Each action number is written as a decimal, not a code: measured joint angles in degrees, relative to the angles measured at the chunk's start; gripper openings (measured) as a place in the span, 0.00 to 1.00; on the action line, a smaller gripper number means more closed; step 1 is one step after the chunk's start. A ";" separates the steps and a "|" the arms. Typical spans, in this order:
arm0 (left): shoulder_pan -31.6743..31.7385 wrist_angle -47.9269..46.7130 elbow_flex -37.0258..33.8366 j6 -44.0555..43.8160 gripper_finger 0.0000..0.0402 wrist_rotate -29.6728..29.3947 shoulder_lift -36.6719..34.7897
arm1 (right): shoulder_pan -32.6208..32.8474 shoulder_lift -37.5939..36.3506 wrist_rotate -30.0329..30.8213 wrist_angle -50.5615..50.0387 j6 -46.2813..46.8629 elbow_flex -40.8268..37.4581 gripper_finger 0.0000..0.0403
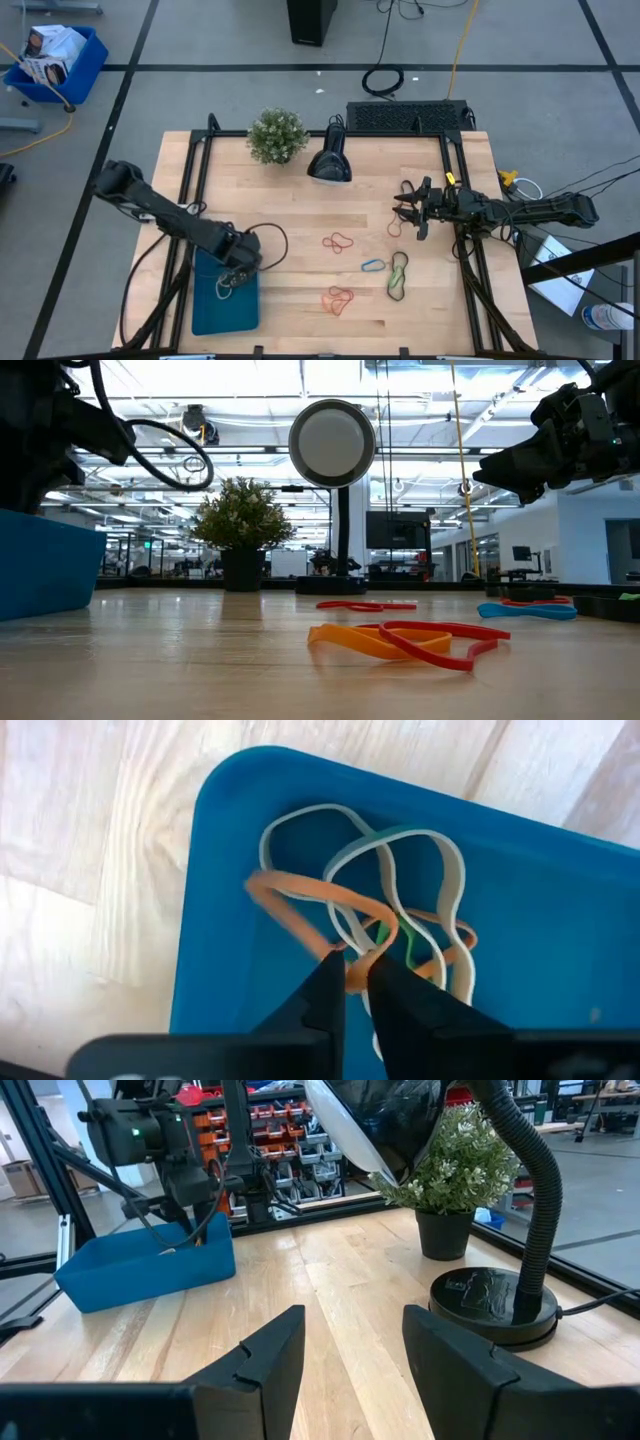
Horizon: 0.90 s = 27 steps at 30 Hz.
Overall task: Pick and place rubber bands into bin
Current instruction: Put the top orange rubber band into the blue bin, then put the top left red rubber band into the blue bin
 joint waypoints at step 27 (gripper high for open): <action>3.64 2.14 1.08 12.18 0.22 -4.11 -0.28 | 0.00 0.02 -0.02 0.04 -0.33 -0.01 0.41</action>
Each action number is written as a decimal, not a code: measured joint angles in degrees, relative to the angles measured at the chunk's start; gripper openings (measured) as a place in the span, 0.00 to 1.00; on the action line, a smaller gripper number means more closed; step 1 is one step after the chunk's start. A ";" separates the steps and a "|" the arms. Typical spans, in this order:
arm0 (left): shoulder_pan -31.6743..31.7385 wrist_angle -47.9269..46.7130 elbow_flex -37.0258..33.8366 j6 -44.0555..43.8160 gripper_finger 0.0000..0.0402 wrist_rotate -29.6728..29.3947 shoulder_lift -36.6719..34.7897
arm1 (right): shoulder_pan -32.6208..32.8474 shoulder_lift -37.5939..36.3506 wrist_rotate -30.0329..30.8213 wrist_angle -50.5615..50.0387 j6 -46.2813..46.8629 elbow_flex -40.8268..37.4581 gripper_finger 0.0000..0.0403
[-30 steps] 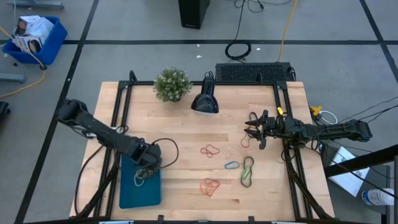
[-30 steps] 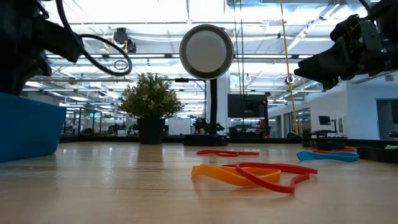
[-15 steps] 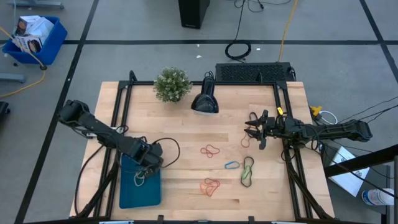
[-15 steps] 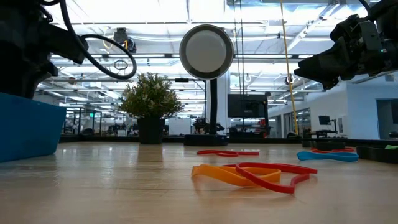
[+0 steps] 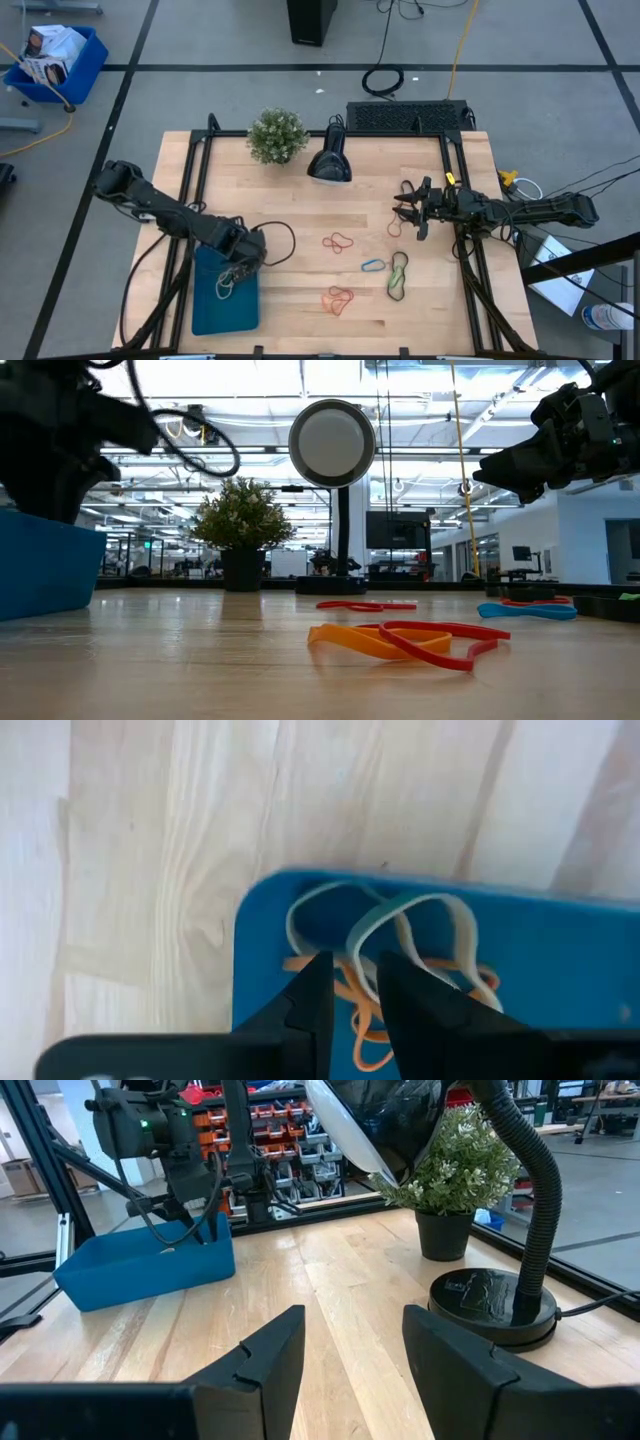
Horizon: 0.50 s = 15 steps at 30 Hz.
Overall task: Pick and place rubber bands into bin
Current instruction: Put the top left red rubber band into the blue bin
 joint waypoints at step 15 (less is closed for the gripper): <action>8.06 17.90 8.88 21.42 0.22 -0.88 -0.07 | 0.00 0.00 0.00 -0.07 -0.20 -0.01 0.41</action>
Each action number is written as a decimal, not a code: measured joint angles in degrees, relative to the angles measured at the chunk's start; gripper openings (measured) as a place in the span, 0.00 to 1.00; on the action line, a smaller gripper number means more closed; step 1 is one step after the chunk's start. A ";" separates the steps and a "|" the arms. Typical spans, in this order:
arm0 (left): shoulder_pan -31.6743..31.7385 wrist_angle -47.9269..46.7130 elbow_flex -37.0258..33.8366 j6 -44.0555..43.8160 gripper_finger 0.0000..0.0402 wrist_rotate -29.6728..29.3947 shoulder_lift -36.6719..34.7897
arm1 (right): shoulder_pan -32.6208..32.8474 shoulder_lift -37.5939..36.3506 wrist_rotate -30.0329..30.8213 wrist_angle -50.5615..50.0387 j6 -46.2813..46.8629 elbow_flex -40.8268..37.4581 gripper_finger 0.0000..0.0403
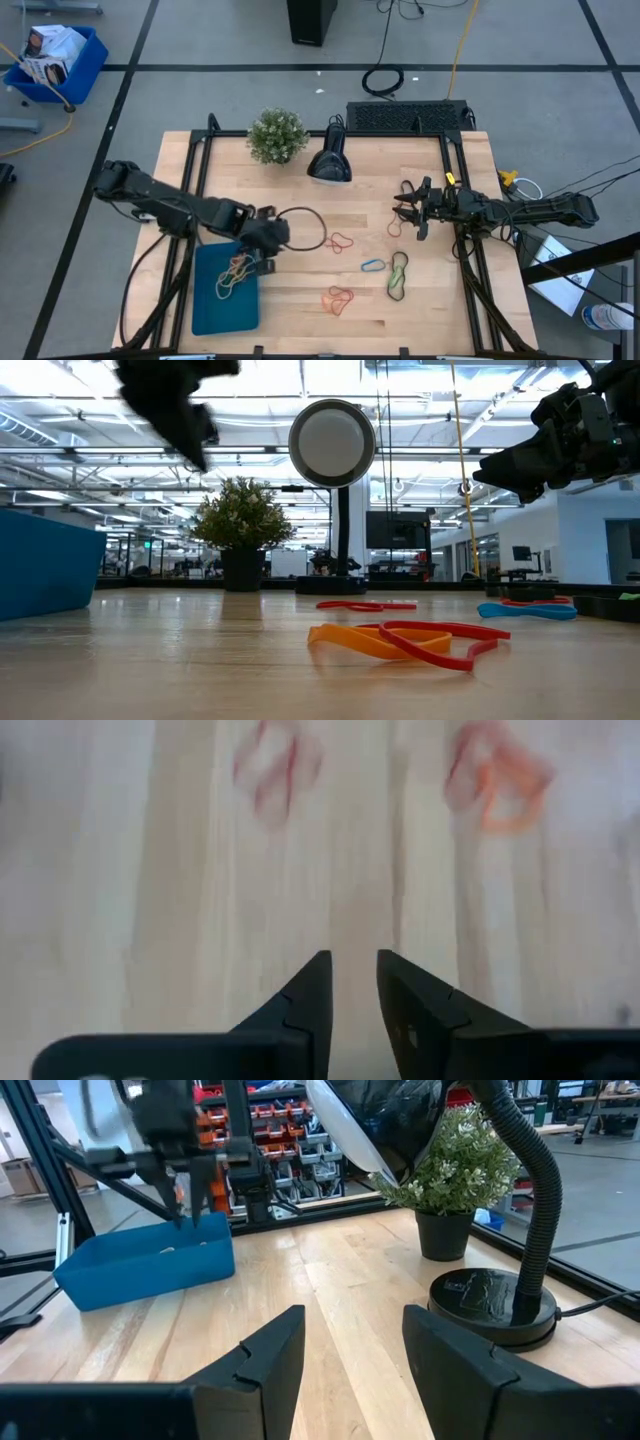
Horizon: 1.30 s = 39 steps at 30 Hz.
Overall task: Pick and place rubber bands into bin
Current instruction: Put the top left red rubber band into the blue bin
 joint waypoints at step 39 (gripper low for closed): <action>8.12 42.45 -0.44 21.52 0.22 2.14 30.61 | 0.00 3.41 0.00 0.58 0.63 0.00 0.41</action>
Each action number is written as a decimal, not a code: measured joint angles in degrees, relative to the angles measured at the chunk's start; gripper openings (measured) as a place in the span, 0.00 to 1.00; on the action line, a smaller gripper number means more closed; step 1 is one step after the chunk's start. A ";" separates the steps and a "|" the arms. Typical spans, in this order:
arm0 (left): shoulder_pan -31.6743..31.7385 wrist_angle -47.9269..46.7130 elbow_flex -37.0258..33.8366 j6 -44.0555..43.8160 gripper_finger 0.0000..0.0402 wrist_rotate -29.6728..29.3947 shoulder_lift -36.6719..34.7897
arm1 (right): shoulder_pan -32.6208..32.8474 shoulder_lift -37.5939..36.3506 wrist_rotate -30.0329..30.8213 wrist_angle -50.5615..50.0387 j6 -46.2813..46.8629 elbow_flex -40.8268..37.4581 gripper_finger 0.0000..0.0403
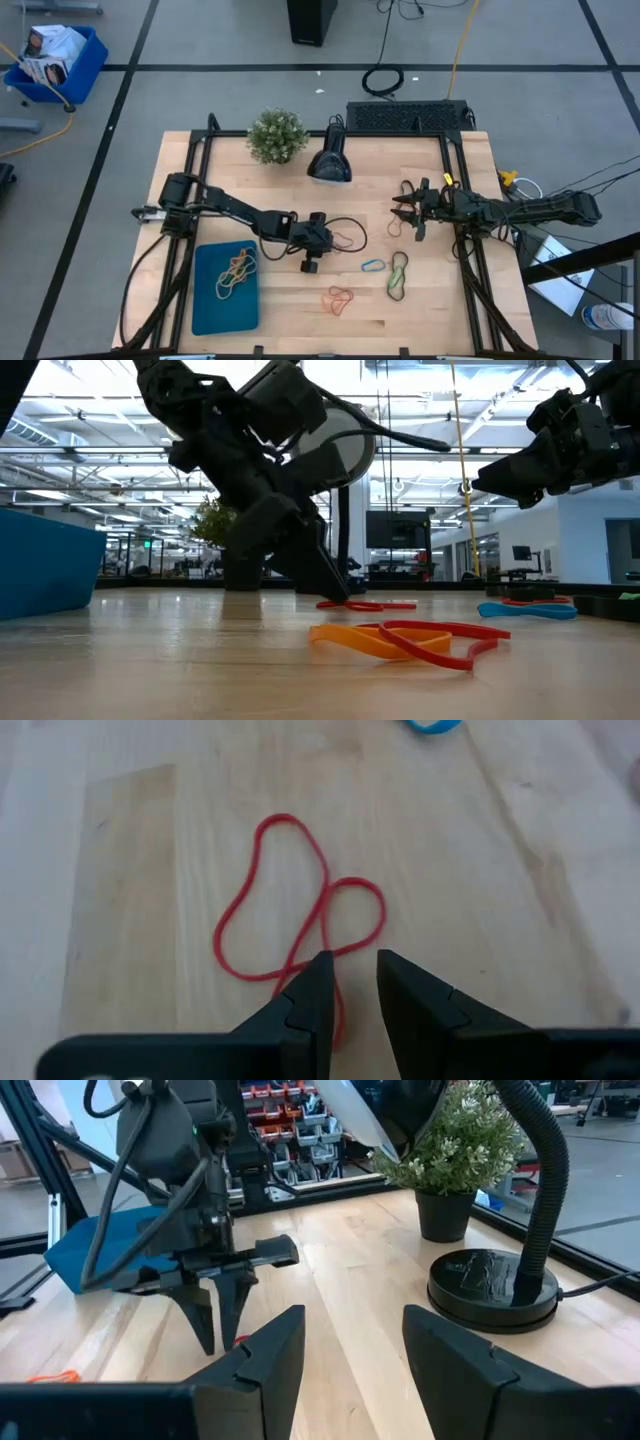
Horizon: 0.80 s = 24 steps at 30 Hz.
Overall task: Pick and place rubber bands into bin
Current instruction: Put the top left red rubber band into the blue bin
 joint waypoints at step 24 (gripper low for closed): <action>0.85 -4.72 0.08 -3.63 0.22 0.30 -0.12 | 0.01 0.02 0.00 -0.16 -0.17 0.00 0.41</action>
